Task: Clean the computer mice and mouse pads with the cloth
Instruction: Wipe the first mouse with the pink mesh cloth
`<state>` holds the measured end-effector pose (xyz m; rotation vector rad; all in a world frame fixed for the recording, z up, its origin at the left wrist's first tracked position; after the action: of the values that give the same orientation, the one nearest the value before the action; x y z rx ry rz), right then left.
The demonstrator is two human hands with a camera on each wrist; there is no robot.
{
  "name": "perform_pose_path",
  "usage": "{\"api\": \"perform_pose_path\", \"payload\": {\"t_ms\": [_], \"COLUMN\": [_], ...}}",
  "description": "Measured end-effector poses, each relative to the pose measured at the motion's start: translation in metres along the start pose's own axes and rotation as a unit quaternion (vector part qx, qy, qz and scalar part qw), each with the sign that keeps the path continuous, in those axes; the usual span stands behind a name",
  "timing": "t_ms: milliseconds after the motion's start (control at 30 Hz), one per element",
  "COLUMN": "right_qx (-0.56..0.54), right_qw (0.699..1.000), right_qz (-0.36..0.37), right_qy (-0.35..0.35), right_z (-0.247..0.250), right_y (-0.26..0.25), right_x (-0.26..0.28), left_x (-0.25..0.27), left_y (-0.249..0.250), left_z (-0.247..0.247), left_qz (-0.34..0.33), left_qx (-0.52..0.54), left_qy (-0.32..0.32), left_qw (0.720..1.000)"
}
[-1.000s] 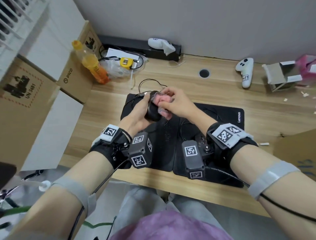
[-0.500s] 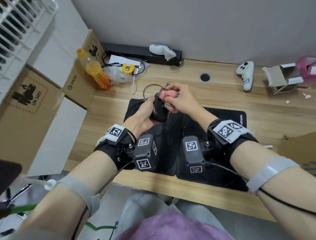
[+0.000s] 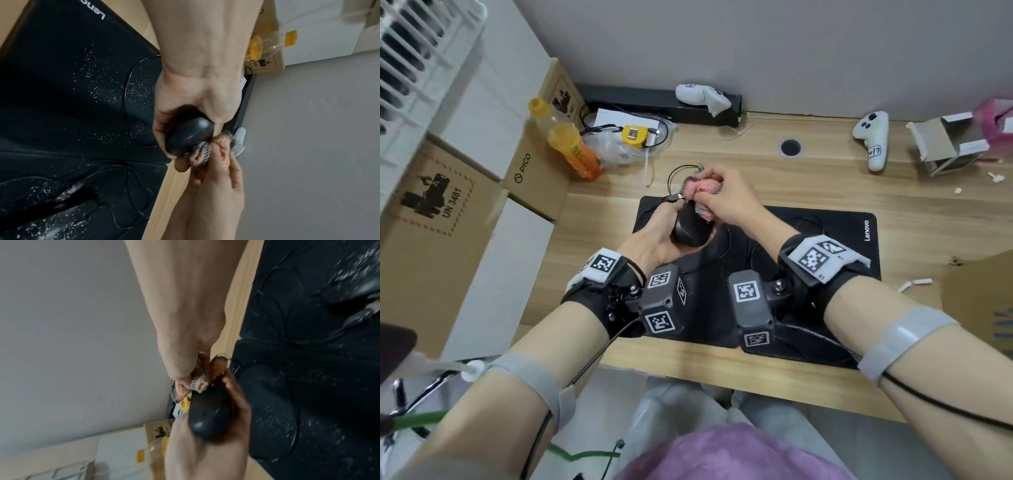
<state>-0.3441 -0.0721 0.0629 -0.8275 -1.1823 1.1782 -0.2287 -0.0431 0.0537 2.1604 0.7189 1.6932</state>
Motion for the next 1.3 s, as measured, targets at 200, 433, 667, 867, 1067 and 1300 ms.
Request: {"api": "perform_pose_path", "payload": {"t_ms": [200,433,667,867,1067,1300], "right_qx": [-0.019,-0.023,-0.015,0.018,-0.028,-0.029], "right_qw": [0.988,0.999,0.984,1.0,0.986,0.999], "right_qz": [0.086,-0.016,0.084,-0.018,0.048,-0.003], "right_qy": [-0.128,0.027,-0.157,-0.01,-0.155,-0.043], "right_z": [-0.015,0.016,-0.014,0.018,-0.014,0.025], "right_y": [-0.005,0.016,0.003,0.028,0.005,0.026], "right_x": [0.03,0.018,0.038,0.021,0.044,0.02], "left_x": [-0.014,-0.002,-0.016,-0.003,-0.006,0.002], "left_y": [0.008,-0.008,-0.008,-0.027,-0.018,-0.019], "left_z": [0.016,0.006,0.019,0.0,0.01,0.002], "left_qz": [-0.008,0.028,0.005,0.055,0.003,0.012], "left_qx": [0.046,0.007,0.089,0.05,0.135,0.086], "left_qy": [0.014,-0.006,0.059,0.02,0.044,0.027], "left_qw": [0.999,1.0,0.994,0.997,0.99,0.996]}}
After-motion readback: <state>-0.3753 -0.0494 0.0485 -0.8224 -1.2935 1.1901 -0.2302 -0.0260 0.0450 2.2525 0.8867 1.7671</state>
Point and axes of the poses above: each hand's wrist, its own x-axis away from the middle knuckle, its own z-axis out of the back of the hand, y = z × x, the point moved 3 cm from there along -x, towards the middle knuckle, and after that the axes turned 9 degrees about -x, right-handed, at the moved point
